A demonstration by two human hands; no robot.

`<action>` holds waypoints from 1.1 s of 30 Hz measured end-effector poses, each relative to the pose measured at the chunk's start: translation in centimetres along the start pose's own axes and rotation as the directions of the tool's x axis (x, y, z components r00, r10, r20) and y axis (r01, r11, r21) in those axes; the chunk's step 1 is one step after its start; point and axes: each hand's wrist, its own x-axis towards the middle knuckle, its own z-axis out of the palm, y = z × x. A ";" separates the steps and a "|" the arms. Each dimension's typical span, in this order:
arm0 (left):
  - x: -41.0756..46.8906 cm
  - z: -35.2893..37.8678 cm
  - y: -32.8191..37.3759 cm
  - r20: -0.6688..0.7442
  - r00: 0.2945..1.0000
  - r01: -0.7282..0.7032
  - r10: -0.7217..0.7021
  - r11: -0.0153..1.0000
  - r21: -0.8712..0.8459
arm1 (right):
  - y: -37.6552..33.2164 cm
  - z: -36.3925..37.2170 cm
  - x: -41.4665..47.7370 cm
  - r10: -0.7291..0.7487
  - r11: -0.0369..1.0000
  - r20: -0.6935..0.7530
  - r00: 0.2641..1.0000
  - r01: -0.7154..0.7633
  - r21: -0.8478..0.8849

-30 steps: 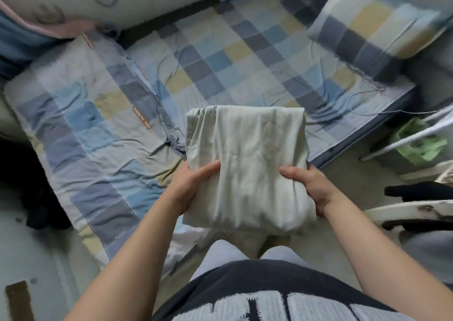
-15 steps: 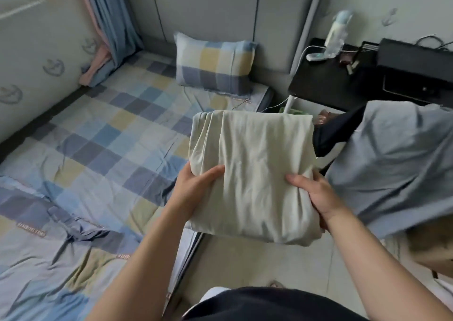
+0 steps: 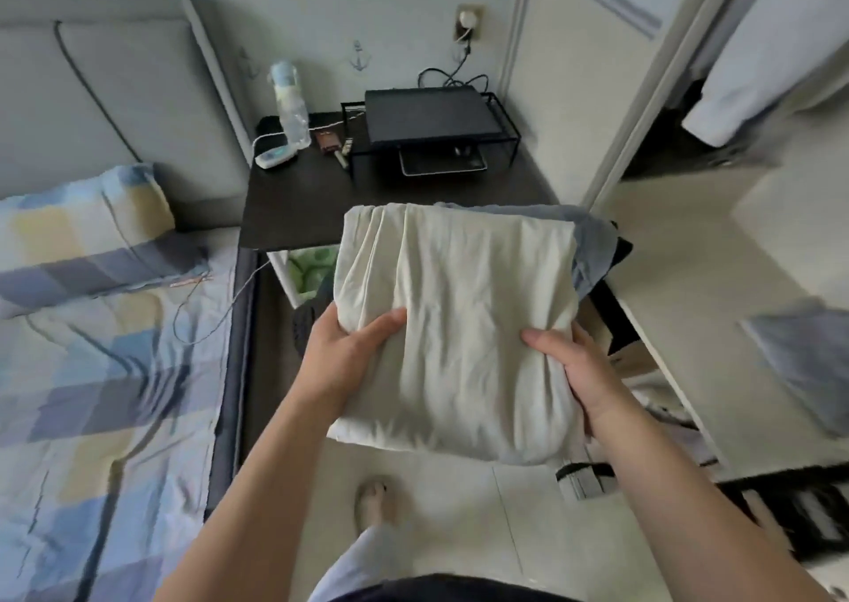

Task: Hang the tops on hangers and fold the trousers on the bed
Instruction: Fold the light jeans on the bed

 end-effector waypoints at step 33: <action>24.7 56.5 1.9 0.718 0.653 -0.244 -0.240 0.831 0.500 | -3.0 -34.1 16.2 0.237 0.873 -0.860 0.452 0.290 0.393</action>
